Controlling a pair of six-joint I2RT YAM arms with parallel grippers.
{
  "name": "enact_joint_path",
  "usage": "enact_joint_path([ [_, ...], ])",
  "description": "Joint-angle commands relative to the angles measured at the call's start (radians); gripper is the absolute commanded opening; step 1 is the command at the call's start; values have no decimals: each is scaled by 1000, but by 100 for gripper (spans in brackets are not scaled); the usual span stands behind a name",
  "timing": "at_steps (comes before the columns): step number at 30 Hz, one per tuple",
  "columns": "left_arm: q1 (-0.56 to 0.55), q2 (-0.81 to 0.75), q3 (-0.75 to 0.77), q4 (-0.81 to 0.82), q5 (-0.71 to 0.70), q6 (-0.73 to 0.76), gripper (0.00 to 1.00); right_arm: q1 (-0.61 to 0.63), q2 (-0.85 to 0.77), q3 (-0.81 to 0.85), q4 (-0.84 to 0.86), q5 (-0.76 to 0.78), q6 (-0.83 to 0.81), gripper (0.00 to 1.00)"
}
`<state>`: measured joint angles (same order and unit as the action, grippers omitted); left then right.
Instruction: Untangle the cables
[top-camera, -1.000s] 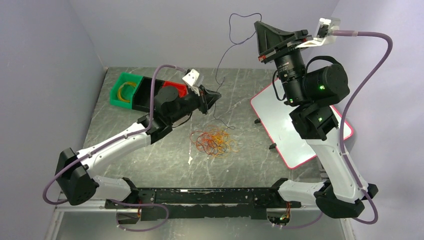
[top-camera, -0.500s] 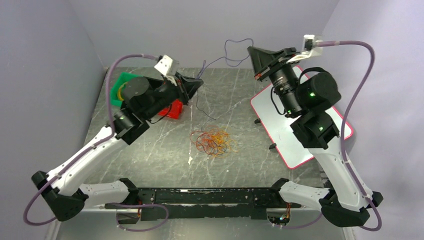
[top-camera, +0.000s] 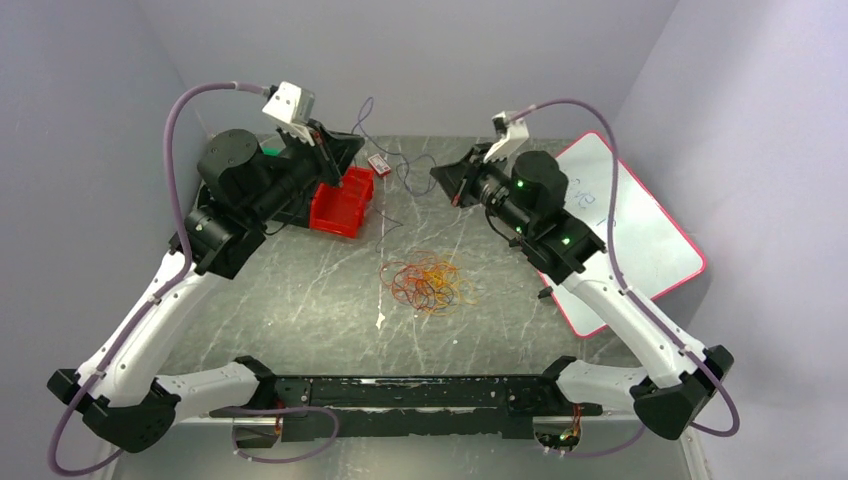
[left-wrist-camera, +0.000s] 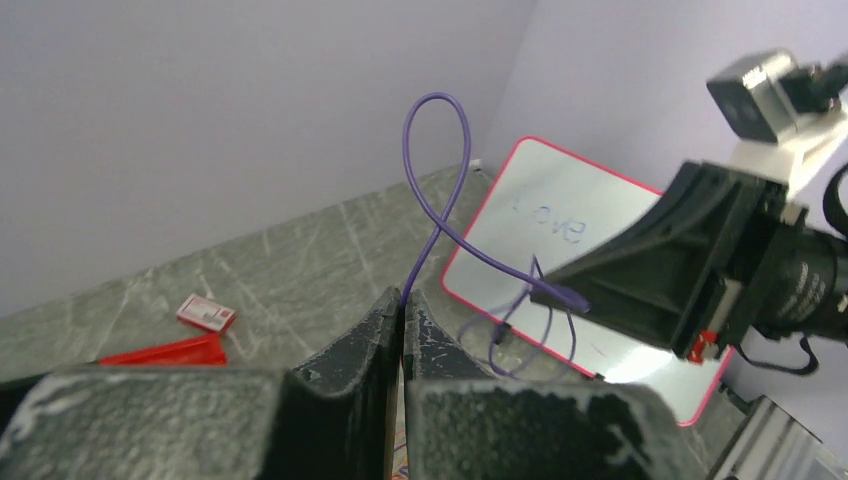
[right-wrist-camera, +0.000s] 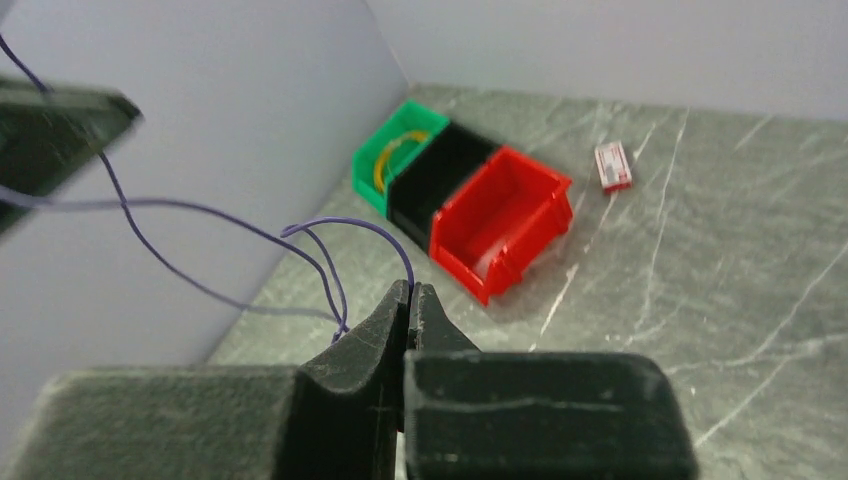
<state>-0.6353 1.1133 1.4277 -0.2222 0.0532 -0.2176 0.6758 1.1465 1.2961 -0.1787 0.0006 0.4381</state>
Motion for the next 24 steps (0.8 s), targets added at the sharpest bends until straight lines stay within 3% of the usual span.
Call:
enact_joint_path([
  [1, 92, 11, 28, -46, 54, -36, 7, 5, 10, -63, 75, -73, 25, 0],
  [6, 188, 47, 38, -42, 121, -64, 7, 5, 84, -88, 141, -145, 29, 6],
  [12, 288, 88, 71, -13, 215, -87, 7, 4, 133, -86, 153, -146, 7, 21],
  [18, 364, 110, 95, 14, 289, -106, 7, 3, 95, -121, 126, -115, -11, 36],
  [24, 395, 146, 131, 12, 317, -76, 7, 2, 30, -185, 100, -83, -10, 41],
])
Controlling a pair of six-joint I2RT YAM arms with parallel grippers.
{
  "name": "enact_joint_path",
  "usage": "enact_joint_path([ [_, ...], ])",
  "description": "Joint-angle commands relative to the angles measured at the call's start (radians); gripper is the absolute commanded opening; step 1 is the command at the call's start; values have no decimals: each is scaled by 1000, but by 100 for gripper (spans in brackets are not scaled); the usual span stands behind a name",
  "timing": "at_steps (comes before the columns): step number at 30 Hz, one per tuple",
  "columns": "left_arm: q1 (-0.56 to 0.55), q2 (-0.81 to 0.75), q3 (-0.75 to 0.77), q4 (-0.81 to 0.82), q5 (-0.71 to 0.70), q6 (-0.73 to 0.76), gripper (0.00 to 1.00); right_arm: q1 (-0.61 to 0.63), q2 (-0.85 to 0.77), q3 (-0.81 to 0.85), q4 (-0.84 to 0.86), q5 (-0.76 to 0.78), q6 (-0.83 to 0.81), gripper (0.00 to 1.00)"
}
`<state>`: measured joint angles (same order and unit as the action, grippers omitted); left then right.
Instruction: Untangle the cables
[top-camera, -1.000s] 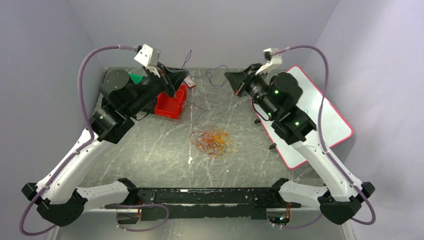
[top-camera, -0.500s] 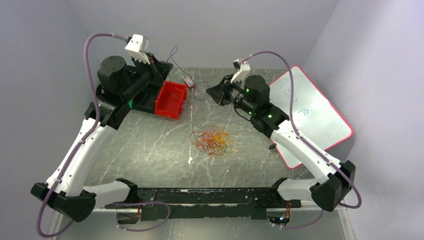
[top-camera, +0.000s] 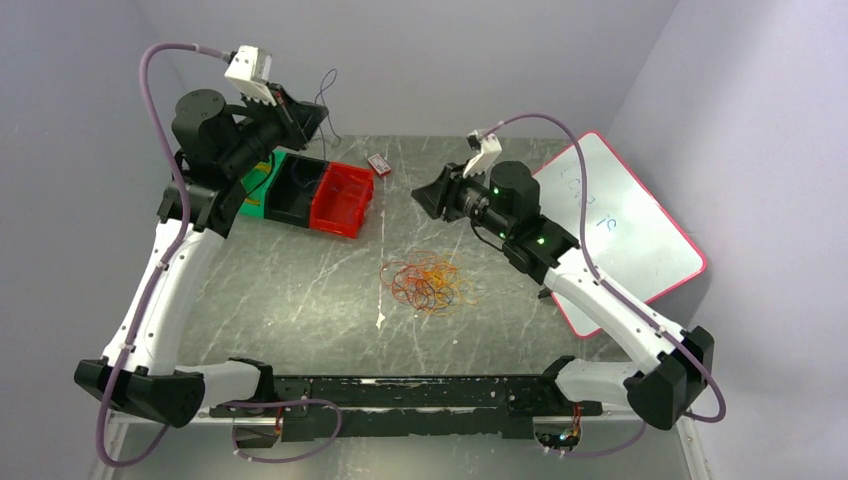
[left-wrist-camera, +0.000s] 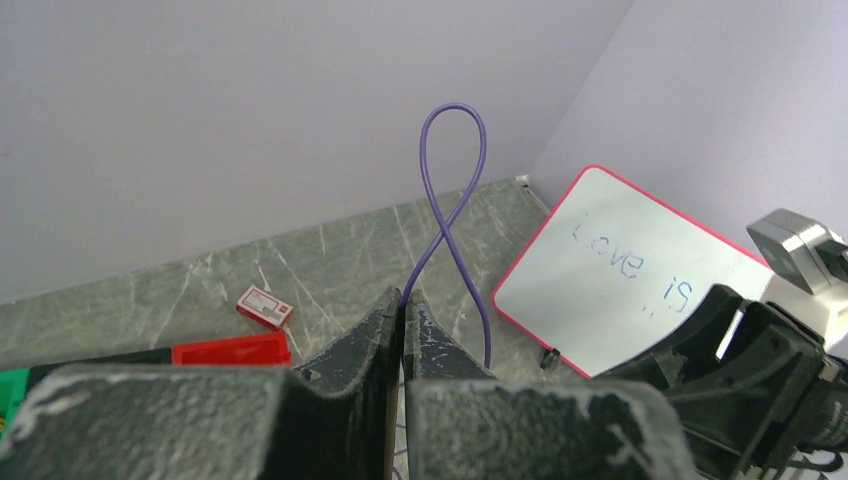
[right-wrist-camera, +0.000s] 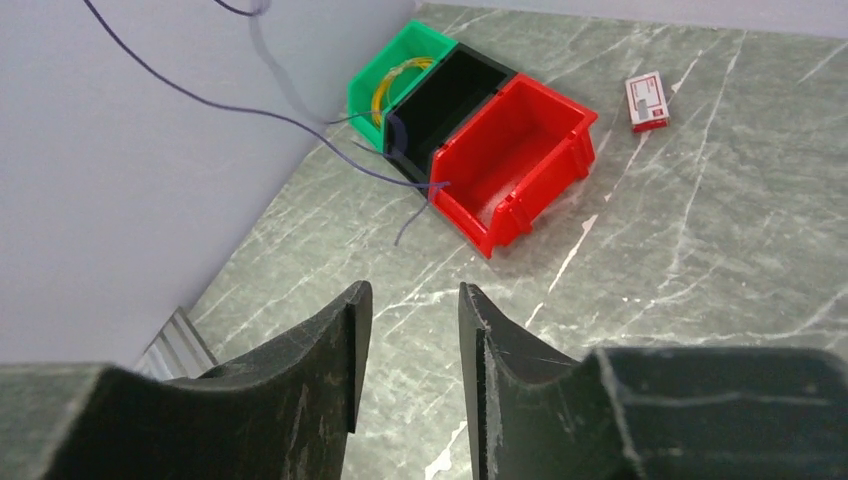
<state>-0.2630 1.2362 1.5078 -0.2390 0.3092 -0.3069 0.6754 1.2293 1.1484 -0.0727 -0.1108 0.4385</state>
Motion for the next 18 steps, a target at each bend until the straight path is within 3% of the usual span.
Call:
enact_joint_path([
  [1, 27, 29, 56, 29, 63, 20, 7, 3, -67, -52, -13, 34, -8, 41],
  [9, 44, 72, 74, 10, 66, 90, 7, 3, -139, -197, -51, 37, 31, 42],
  [18, 58, 106, 64, 0, 41, 151, 7, 3, -191, -248, -93, 61, 37, 42],
])
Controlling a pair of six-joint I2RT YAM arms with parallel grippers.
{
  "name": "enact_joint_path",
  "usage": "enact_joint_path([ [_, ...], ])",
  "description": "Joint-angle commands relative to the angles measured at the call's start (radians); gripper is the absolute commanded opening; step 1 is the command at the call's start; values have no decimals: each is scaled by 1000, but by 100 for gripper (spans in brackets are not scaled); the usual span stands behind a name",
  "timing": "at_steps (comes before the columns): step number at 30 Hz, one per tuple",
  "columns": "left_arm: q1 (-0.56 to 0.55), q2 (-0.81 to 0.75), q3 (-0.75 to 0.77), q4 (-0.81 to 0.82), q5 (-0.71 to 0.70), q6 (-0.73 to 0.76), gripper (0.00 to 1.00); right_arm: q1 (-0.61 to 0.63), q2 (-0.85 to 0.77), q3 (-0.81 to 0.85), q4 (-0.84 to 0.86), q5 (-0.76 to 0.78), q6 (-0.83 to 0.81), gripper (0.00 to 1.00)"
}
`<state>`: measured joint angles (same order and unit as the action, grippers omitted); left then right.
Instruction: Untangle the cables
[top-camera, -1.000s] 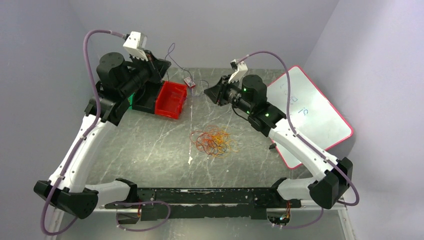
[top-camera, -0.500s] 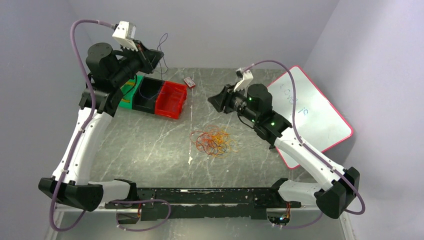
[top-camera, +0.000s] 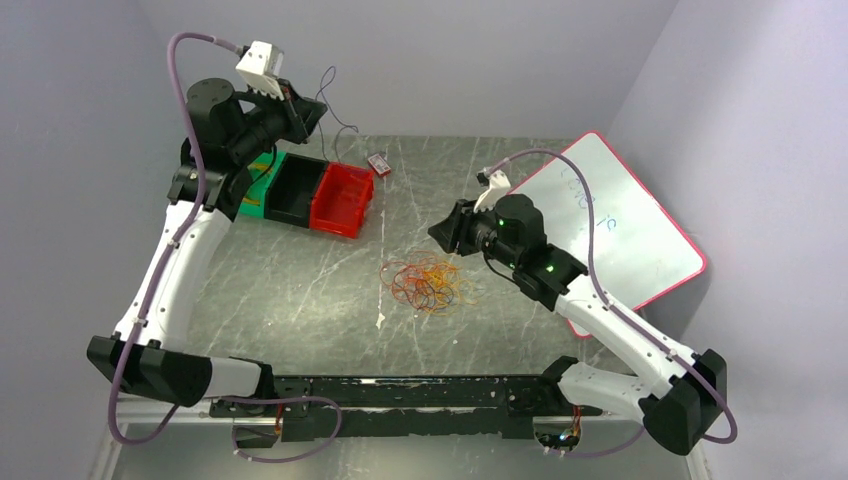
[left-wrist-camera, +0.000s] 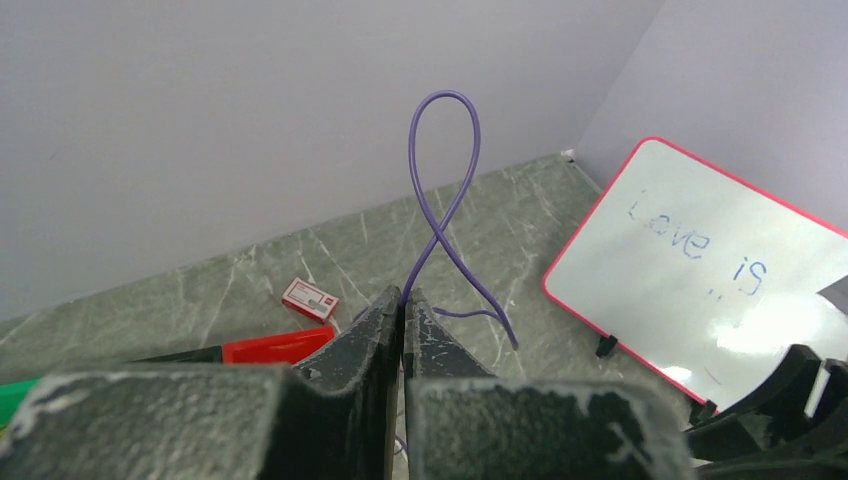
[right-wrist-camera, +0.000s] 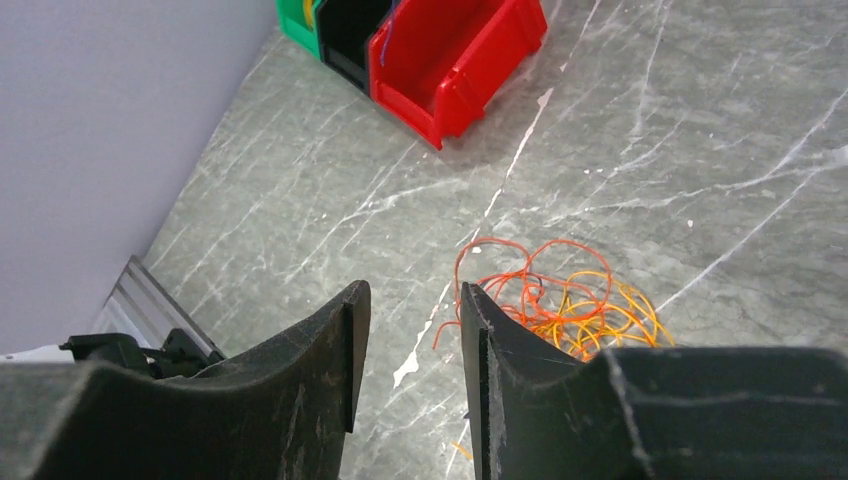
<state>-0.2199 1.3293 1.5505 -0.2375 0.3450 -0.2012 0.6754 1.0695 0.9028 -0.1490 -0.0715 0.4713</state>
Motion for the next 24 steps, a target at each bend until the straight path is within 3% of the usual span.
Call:
enact_joint_path([
  [1, 17, 19, 24, -4, 3, 50, 7, 3, -33, -4, -21, 22, 3, 42],
  [24, 80, 113, -2, 40, -34, 102, 7, 3, -50, -53, -41, 24, 15, 43],
])
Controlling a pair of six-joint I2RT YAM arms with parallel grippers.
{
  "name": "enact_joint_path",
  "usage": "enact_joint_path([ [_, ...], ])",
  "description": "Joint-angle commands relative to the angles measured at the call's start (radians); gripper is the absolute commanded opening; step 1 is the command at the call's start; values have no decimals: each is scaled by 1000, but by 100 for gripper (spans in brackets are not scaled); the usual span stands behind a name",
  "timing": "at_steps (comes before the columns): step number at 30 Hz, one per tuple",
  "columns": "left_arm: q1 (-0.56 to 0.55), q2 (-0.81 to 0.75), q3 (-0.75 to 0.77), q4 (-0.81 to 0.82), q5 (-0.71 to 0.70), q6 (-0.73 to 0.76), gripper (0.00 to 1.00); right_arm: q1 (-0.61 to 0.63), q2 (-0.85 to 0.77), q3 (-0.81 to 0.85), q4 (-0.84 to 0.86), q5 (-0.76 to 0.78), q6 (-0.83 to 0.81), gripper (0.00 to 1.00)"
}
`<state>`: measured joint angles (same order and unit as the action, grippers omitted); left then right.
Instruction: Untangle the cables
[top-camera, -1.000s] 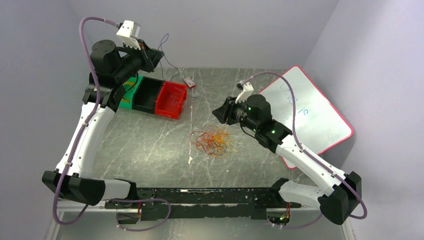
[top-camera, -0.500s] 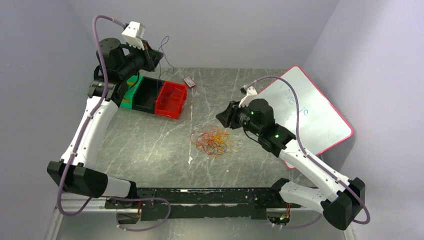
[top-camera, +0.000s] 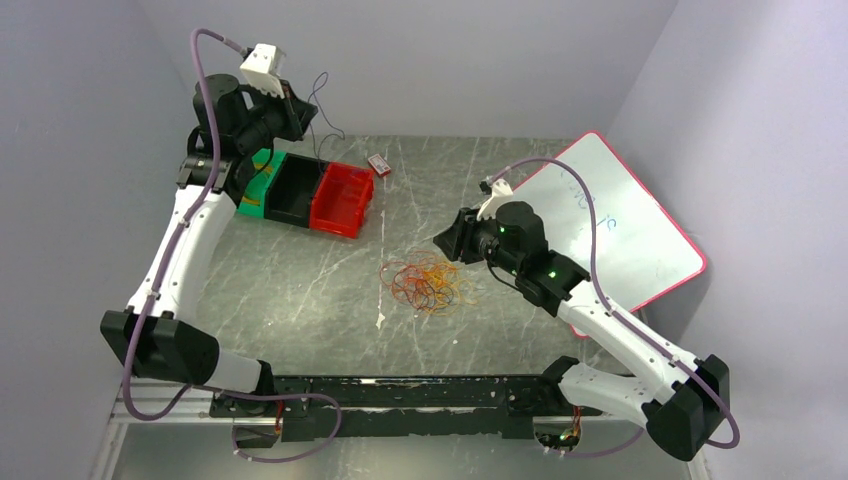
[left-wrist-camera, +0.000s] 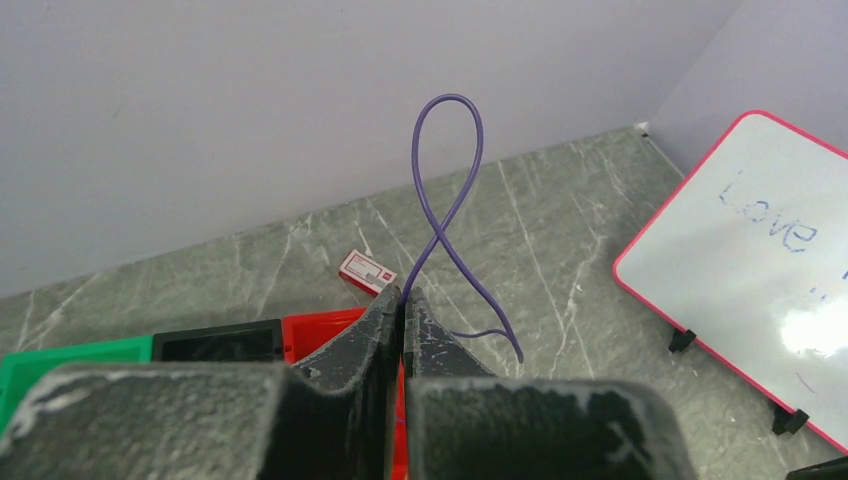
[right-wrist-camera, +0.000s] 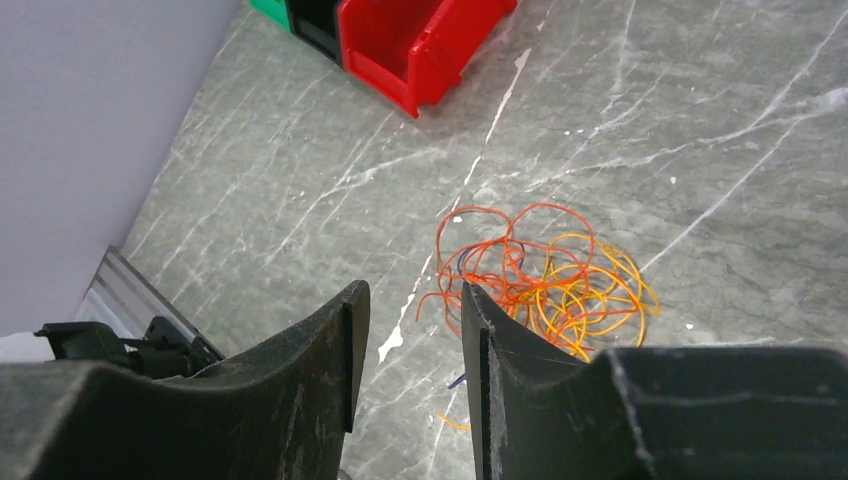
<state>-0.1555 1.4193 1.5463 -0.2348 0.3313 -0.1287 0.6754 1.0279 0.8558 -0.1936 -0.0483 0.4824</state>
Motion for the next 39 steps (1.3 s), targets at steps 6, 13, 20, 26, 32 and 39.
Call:
enact_joint_path([
  [6, 23, 62, 0, 53, -25, 46, 7, 3, -9, -14, 3, 10, 9, 43],
  [13, 32, 95, -40, 109, -30, 43, 7, 3, 1, -9, -3, 7, 2, 43],
  [20, 37, 141, -48, 123, -38, 49, 7, 3, -14, -19, -4, 14, 8, 43],
  [26, 38, 162, -61, 128, -60, 52, 7, 3, -18, -20, -9, 18, 4, 43],
  [32, 37, 158, -93, 139, -78, 46, 7, 3, -8, -16, -7, 10, 0, 43],
  [39, 37, 182, -145, 164, -61, 26, 7, 3, -9, -15, -13, 11, -1, 44],
])
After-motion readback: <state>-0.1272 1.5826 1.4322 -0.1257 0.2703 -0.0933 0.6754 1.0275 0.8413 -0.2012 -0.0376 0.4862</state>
